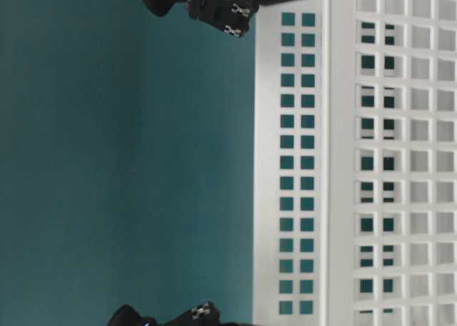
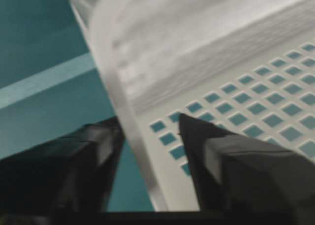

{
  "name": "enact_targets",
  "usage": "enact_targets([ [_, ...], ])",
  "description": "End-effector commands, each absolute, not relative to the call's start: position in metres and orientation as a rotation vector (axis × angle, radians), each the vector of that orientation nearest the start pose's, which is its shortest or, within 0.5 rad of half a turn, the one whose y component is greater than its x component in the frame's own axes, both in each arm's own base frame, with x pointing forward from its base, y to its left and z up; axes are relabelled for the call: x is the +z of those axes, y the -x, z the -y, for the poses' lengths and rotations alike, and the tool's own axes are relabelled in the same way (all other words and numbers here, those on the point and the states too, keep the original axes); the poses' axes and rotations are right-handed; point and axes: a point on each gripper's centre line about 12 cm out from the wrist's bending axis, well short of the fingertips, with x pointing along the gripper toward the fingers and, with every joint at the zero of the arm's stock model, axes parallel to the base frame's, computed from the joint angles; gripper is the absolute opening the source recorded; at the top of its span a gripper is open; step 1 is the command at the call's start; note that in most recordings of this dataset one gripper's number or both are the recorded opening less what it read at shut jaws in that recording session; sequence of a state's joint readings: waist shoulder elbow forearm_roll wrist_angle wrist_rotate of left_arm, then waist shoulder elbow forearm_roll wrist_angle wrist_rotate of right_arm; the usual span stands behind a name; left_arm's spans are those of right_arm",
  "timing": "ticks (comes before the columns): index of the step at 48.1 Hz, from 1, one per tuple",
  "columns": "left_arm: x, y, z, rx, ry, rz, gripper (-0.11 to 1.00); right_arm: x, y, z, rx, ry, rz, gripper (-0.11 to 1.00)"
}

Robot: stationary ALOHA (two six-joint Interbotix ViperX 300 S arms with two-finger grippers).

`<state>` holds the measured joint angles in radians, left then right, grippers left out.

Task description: Lift the white basket with both hands.

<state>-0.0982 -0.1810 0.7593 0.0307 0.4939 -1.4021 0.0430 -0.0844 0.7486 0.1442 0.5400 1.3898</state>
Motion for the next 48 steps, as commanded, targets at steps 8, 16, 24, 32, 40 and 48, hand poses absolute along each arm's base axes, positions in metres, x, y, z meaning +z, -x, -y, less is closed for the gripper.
enact_targets([
  [8, 0.168, -0.313, 0.028, 0.654, 1.172, -0.923, 0.79, 0.129, -0.308, -0.023, -0.835, -1.322, -1.052, 0.97],
  [16, 0.171, -0.313, 0.028, 0.651, 1.177, -0.916, 0.81, 0.131, -0.308, -0.023, -0.840, -1.330, -1.050, 0.97],
  [24, 0.174, -0.312, 0.028, 0.643, 1.179, -0.908, 0.83, 0.139, -0.307, -0.020, -0.844, -1.344, -1.040, 0.97],
  [32, 0.188, -0.307, 0.028, 0.612, 1.193, -0.872, 0.83, 0.154, -0.304, -0.018, -0.826, -1.359, -1.015, 0.97],
  [40, 0.203, -0.303, 0.026, 0.583, 1.205, -0.836, 0.83, 0.168, -0.307, -0.011, -0.808, -1.386, -0.965, 0.97],
  [48, 0.224, -0.294, 0.025, 0.531, 1.214, -0.780, 0.83, 0.187, -0.308, -0.002, -0.768, -1.390, -0.897, 0.97],
])
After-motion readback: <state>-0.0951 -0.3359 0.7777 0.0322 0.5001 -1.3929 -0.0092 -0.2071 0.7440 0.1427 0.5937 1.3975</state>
